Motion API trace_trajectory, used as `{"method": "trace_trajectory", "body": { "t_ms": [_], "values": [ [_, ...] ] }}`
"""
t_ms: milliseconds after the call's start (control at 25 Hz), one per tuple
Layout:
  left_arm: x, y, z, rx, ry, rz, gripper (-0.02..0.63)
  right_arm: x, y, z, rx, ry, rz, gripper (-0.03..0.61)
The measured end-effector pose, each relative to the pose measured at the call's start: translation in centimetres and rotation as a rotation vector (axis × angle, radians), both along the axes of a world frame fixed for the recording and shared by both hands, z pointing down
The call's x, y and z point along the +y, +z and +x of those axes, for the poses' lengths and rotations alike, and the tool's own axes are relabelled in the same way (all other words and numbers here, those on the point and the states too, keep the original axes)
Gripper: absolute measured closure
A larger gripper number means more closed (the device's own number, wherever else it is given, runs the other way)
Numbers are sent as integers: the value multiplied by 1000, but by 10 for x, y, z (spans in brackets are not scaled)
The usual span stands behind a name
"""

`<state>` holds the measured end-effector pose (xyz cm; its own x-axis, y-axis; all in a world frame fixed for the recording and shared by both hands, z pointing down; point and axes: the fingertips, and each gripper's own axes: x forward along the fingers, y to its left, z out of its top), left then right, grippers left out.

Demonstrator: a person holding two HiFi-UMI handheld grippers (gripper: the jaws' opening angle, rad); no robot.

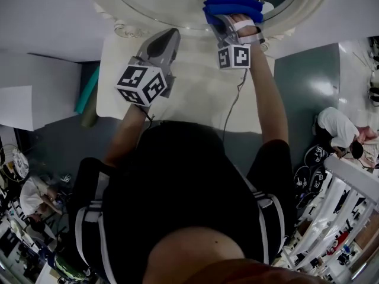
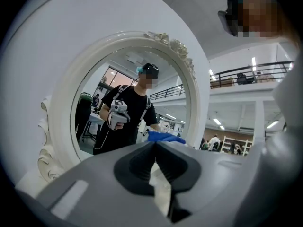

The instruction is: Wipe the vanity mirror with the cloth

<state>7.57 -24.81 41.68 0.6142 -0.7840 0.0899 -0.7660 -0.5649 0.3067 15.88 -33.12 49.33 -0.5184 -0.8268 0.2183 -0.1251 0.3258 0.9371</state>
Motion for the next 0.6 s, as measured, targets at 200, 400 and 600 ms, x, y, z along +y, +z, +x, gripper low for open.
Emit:
{"method": "trace_trajectory", "body": {
  "t_ms": [200,400,600],
  "values": [
    [2,7,-4,-9,-13,-23,603,0,47,7,39,22,-113,543],
    [5,15,-7,-15,-20,-42,603,2,102,14,97,99,-340,543],
    [7,21,-10,-16,-24,-57,603,2,132,18,135,161,-491,543]
  ]
}}
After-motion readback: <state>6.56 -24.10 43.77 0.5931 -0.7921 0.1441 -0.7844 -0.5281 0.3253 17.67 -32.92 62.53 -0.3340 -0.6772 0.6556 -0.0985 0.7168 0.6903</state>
